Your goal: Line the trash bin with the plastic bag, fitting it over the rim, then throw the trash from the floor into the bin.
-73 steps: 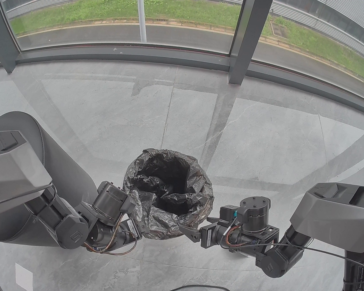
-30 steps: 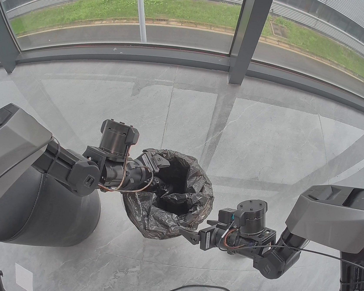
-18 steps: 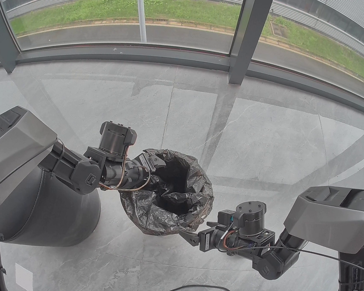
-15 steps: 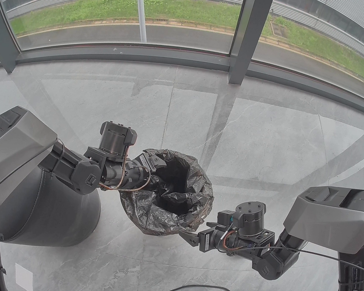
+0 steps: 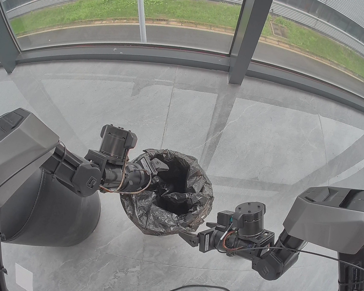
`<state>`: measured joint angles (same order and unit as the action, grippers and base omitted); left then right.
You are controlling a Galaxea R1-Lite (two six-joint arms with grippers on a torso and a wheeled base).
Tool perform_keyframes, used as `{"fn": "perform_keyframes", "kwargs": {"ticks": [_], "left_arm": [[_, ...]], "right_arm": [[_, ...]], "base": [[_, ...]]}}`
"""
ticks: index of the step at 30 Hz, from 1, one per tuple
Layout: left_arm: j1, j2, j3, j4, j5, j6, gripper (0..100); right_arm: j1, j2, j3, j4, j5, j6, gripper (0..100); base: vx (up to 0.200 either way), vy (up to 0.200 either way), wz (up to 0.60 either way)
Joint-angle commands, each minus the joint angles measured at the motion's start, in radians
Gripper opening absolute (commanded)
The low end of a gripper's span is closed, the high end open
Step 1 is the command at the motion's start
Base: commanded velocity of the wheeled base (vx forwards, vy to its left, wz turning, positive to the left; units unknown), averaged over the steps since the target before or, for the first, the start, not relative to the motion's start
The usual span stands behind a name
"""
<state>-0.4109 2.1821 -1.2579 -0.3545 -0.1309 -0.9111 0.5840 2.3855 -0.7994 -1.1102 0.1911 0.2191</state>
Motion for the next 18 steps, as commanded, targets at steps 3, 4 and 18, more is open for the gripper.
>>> {"fn": "perform_keyframes", "kwargs": {"ticks": [3,4,18], "left_arm": [[0.006,0.031,-0.005,-0.001,-0.021,-0.003,100],[0.006,0.031,-0.006,-0.001,-0.023,-0.003,100],[-0.036,-0.191,0.071,0.008,-0.021,-0.031,100]], "right_arm": [[0.0,0.003,0.0,0.0,0.001,0.0,100],[0.0,0.003,0.0,0.0,0.001,0.0,100],[0.0,-0.006,0.0,0.0,-0.001,0.0,100]], "base": [[0.0,0.0,0.0],[0.0,0.0,0.0],[0.0,0.0,0.0]]}}
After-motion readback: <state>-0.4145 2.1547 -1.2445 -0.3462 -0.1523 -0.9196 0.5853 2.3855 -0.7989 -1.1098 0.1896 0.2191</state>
